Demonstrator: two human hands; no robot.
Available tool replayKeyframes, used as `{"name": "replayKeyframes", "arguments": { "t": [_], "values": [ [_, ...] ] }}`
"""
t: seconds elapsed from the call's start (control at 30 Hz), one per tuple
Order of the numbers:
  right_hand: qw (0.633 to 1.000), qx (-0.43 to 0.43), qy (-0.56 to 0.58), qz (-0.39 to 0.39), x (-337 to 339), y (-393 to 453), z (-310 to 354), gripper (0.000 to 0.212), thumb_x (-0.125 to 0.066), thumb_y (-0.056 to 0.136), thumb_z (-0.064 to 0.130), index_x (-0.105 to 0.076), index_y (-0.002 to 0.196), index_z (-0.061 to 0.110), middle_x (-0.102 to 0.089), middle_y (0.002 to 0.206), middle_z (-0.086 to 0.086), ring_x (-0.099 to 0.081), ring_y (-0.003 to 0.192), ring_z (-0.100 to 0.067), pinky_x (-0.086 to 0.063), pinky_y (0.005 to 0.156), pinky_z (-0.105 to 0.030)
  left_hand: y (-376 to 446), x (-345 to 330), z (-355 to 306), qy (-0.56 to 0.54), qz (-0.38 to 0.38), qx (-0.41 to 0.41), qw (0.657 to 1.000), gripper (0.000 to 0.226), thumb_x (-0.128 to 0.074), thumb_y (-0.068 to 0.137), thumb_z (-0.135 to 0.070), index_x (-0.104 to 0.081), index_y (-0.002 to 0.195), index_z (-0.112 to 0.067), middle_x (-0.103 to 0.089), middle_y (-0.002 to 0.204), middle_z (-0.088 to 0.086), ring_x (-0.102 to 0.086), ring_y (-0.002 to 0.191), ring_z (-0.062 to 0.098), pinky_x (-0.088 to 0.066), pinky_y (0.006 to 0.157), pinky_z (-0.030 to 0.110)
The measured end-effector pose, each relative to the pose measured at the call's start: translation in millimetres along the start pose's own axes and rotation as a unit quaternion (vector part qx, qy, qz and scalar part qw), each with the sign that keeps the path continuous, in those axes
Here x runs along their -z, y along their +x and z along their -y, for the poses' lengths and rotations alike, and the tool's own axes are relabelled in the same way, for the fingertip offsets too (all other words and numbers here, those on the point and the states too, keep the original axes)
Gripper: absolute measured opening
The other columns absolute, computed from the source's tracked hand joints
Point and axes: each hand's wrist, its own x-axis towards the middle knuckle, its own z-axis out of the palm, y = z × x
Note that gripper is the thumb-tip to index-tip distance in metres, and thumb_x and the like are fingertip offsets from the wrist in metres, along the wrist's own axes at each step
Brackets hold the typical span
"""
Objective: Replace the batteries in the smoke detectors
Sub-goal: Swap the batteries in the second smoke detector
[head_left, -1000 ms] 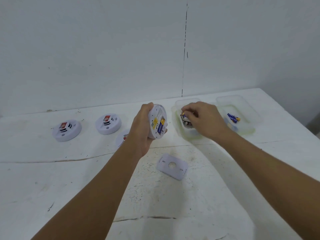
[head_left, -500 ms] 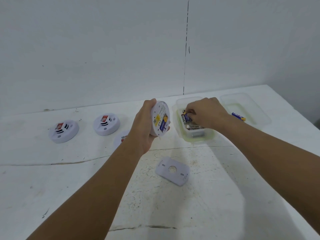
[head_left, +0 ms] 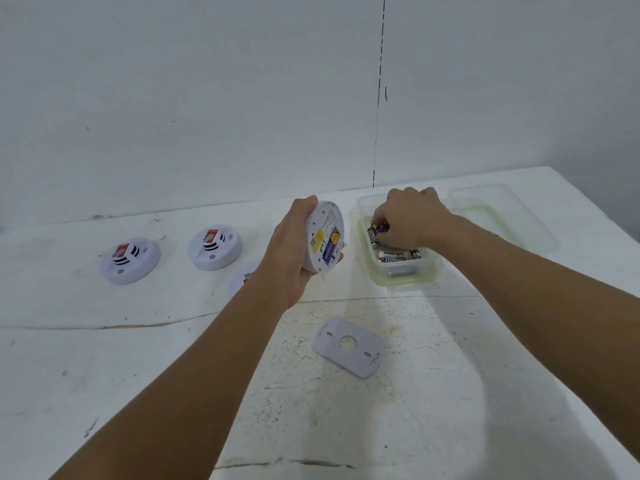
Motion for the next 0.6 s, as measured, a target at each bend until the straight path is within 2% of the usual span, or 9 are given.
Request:
{"name": "replayKeyframes", "arguments": {
  "t": [0.13, 0.27, 0.43, 0.6],
  "values": [
    [0.998, 0.008, -0.024, 0.05, 7.9, 2.8, -0.8, 0.042, -0.065, 0.091, 0.052, -0.064, 0.131, 0.04, -0.051, 0.123, -0.002, -0.049, 0.121, -0.028, -0.034, 0.103, -0.048, 1.0, 1.1, 2.5, 0.005, -0.009, 0.006, 1.0, 0.04, -0.053, 0.102, -0.049, -0.067, 0.125, -0.02, -0.069, 0.116, 0.015, -0.067, 0.103, 0.034, -0.059, 0.086, 0.044],
    [0.998, 0.002, -0.009, 0.064, 5.7, 7.8, -3.4, 0.051, -0.073, 0.087, 0.056, -0.06, 0.131, 0.034, -0.049, 0.121, -0.001, -0.047, 0.123, -0.026, -0.031, 0.1, -0.045, 0.2, -0.1, 4.8, 0.003, -0.013, 0.011, 1.0, 0.043, -0.054, 0.101, -0.05, -0.066, 0.131, -0.02, -0.07, 0.119, 0.014, -0.068, 0.104, 0.034, -0.06, 0.085, 0.044],
    [0.998, 0.004, 0.019, 0.057, 2.3, 9.7, -6.1, 0.053, -0.078, 0.082, 0.058, -0.06, 0.128, 0.037, -0.045, 0.114, 0.002, -0.047, 0.121, -0.025, -0.028, 0.097, -0.044, -1.0, -2.0, 5.9, -0.002, -0.017, 0.015, 1.0, 0.042, -0.056, 0.101, -0.049, -0.067, 0.129, -0.021, -0.069, 0.122, 0.015, -0.068, 0.104, 0.034, -0.06, 0.087, 0.045],
    [0.998, -0.004, 0.055, 0.026, 3.4, 5.7, -8.1, 0.051, -0.082, 0.075, 0.054, -0.062, 0.116, 0.032, -0.047, 0.116, 0.002, -0.048, 0.11, -0.021, -0.028, 0.095, -0.041, -3.8, -3.5, 4.3, -0.016, -0.014, 0.015, 1.0, 0.038, -0.055, 0.101, -0.048, -0.067, 0.126, -0.022, -0.069, 0.118, 0.013, -0.067, 0.102, 0.033, -0.06, 0.082, 0.043]
  ]
}}
